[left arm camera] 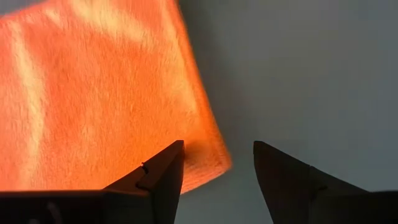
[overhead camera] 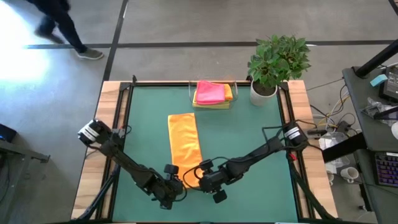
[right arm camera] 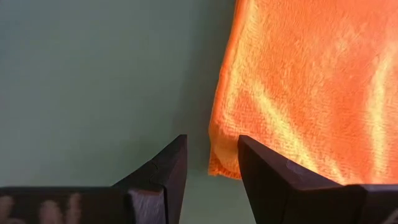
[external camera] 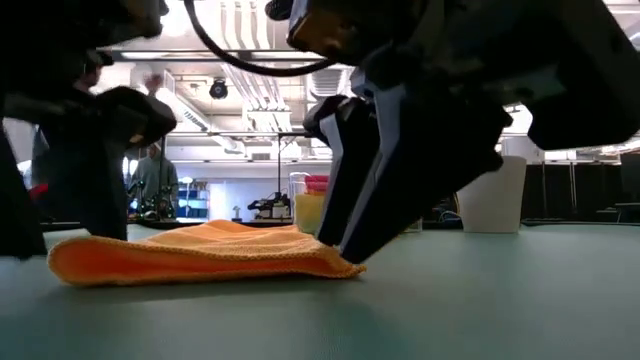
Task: Fold microfiber towels
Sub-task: Fold the orange towel
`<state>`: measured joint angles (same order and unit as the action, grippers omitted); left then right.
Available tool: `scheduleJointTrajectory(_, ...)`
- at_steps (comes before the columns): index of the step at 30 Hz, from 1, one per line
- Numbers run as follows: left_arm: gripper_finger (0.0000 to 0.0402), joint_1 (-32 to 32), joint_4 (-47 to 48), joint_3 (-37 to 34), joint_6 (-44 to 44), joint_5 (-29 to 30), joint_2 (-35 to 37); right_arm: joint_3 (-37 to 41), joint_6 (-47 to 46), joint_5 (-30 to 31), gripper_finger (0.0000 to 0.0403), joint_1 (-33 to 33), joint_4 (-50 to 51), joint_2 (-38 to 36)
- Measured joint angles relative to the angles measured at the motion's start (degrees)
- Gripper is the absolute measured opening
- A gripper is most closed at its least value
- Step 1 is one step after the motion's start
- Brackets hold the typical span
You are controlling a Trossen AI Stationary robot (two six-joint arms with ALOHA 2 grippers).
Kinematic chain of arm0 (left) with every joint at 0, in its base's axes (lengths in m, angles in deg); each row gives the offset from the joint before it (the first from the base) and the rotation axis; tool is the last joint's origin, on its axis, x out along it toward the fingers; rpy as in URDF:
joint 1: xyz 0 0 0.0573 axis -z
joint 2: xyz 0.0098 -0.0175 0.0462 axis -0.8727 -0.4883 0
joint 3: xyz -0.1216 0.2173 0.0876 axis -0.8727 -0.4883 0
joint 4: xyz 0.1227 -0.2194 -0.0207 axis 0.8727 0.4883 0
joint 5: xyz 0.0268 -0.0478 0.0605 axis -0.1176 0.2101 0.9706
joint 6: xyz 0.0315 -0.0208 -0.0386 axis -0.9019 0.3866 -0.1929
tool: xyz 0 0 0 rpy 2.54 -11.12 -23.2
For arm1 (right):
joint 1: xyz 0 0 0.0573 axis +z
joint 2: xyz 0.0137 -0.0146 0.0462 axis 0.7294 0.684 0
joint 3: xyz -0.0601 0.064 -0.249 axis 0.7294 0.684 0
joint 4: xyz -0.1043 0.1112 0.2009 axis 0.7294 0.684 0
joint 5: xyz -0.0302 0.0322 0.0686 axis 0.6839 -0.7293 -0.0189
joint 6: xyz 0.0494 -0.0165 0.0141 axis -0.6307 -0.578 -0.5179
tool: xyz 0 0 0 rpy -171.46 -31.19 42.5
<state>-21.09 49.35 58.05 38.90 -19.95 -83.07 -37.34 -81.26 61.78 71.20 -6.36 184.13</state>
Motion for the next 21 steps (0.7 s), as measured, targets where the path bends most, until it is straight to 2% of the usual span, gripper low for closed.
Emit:
scheduleJointTrajectory(13, 0.0174, -0.37, 0.03, -0.24, 0.34, 0.13, -2.28, 0.11, -3.43, 4.1, 0.0131, -0.26, 0.85, 1.58)
scheduleJointTrajectory(17, 0.0149, -0.77, 0.14, -0.02, 0.38, 0.11, -2.34, 0.08, -3.42, 4.29, 0.0111, -0.53, 1.0, 1.58)
scheduleJointTrajectory(21, 0.0108, -1.53, 0.12, 0.0, 0.38, 0.0, -2.34, 0.08, -4.24, 4.75, 0.0075, -0.72, 1.09, 1.62)
